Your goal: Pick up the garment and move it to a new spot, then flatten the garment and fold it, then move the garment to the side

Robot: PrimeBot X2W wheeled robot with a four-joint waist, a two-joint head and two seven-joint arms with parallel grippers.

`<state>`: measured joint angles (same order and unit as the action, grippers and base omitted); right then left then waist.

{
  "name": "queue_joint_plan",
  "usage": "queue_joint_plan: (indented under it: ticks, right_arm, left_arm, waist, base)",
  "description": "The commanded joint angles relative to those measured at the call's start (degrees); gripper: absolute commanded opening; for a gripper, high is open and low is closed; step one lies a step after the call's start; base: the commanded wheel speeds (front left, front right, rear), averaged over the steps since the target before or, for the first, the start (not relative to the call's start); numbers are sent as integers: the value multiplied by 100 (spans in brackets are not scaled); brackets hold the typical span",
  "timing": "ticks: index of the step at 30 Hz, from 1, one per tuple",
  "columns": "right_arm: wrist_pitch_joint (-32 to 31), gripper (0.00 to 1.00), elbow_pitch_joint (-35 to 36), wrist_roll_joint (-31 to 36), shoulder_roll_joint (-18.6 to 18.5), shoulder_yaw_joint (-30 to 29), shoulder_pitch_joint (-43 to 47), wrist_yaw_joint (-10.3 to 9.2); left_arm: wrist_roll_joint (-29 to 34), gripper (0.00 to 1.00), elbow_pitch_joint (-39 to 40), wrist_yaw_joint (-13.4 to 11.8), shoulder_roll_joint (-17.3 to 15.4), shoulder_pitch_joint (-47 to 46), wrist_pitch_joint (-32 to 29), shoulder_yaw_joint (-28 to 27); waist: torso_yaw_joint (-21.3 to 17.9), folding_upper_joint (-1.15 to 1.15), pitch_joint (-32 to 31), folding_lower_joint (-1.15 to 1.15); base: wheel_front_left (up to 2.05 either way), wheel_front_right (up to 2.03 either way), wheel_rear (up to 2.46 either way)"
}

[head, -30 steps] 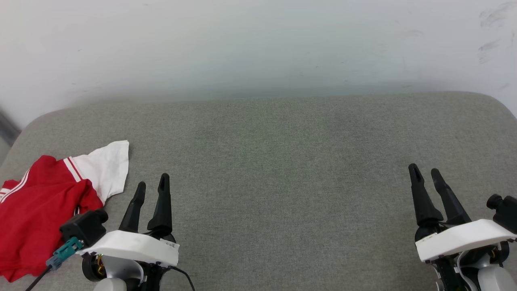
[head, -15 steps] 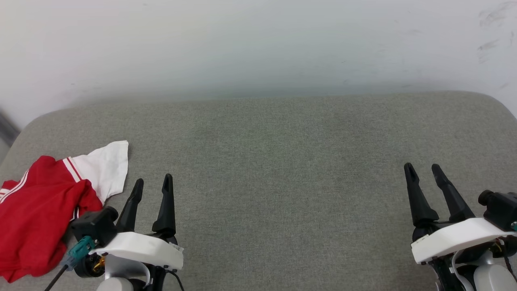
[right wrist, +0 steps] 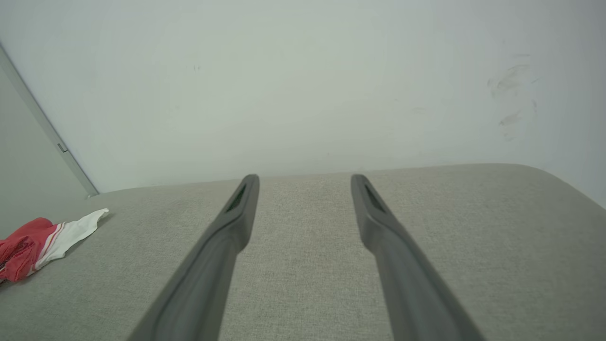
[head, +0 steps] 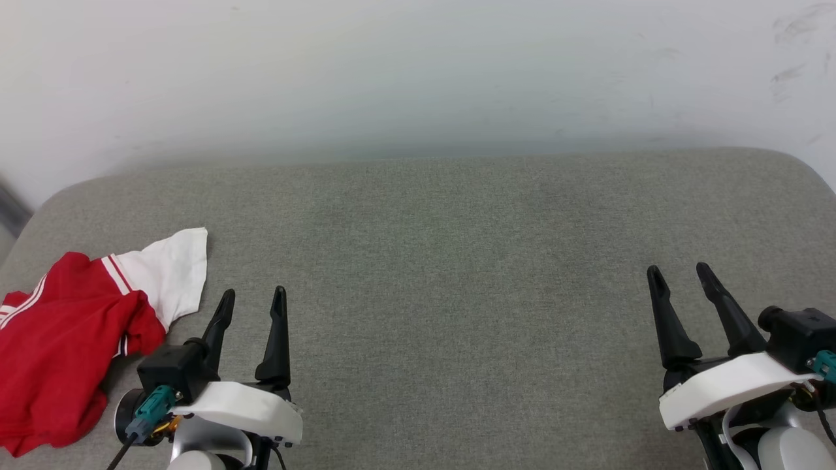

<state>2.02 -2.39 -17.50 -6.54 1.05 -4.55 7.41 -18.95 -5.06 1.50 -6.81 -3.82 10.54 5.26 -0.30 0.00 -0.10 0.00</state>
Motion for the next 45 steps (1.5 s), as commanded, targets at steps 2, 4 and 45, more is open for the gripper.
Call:
queue_joint_plan:
  ticks: [2, 4, 45]
  right_arm:
    - [3, 100, 66, 205, 13, 1, 20, 12]
    - [7, 100, 68, 292, 18, -3, 24, 12]
    - [197, 100, 13, 1452, 226, -105, 87, 8]
  left_arm:
    - [212, 100, 6, -27, -47, -1, 76, 35]
    - [298, 100, -7, -42, -49, -5, 99, 48]
    - [1453, 100, -310, 128, 226, 36, 474, -156]
  waist:
    - [0, 0, -3, 0]
    - [1, 0, -7, 0]
    - [127, 0, -86, 0]
  base:
    - [0, 0, 0]
    - [0, 0, 0]
    - [0, 0, 0]
